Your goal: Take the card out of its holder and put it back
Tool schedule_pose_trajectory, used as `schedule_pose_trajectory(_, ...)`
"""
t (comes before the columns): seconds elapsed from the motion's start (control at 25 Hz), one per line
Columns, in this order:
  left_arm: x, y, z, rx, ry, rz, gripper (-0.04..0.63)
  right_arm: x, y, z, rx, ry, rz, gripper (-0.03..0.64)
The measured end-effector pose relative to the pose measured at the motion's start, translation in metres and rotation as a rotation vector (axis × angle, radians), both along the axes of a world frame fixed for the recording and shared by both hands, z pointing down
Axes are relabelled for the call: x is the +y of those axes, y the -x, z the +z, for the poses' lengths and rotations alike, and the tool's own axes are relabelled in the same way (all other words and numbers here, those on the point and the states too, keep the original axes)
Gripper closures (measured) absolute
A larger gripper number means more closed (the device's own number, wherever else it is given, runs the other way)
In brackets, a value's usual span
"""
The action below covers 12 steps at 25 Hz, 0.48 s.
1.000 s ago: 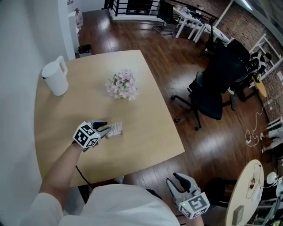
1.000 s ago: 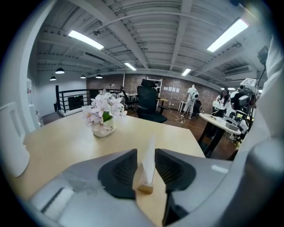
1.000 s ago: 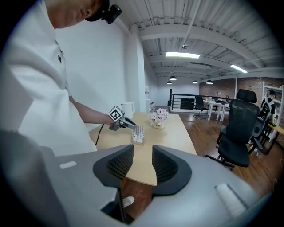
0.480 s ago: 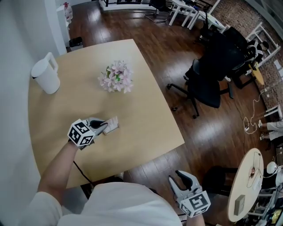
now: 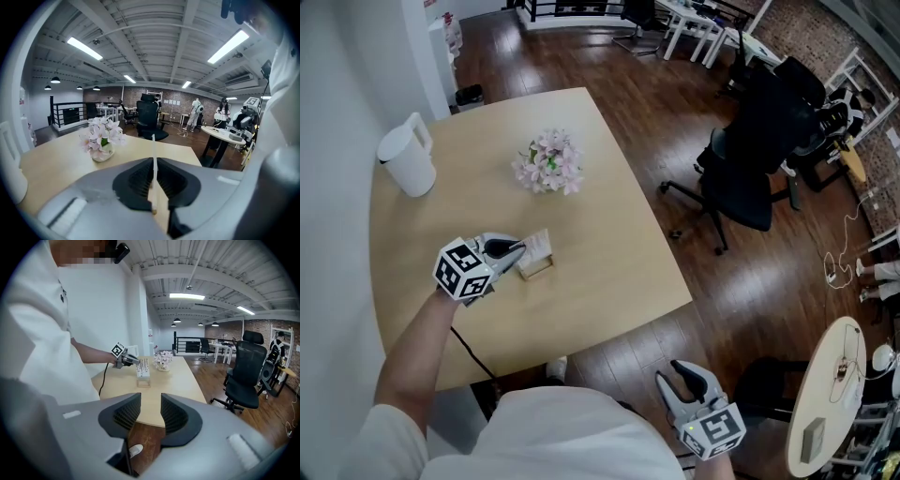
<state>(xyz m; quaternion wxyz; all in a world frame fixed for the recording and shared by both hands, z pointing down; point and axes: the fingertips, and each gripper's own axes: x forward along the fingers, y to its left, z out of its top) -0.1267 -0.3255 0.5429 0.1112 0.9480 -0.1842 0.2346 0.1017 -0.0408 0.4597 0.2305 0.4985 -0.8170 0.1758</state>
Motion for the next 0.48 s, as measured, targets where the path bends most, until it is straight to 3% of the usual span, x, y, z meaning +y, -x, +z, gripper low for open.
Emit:
schedule_pose_trajectory(0.24,0.028,0.008,-0.032,0.012,-0.052,-0.086,0.578,0.014,-0.012,0.002,-0.025,-0.02,-0.064,0.479)
schedule_pose_trajectory(0.48,0.085,0.025,-0.057,0.034,-0.079,-0.243,0.578,0.034,-0.029,0.001,-0.049,-0.036,-0.159,0.479)
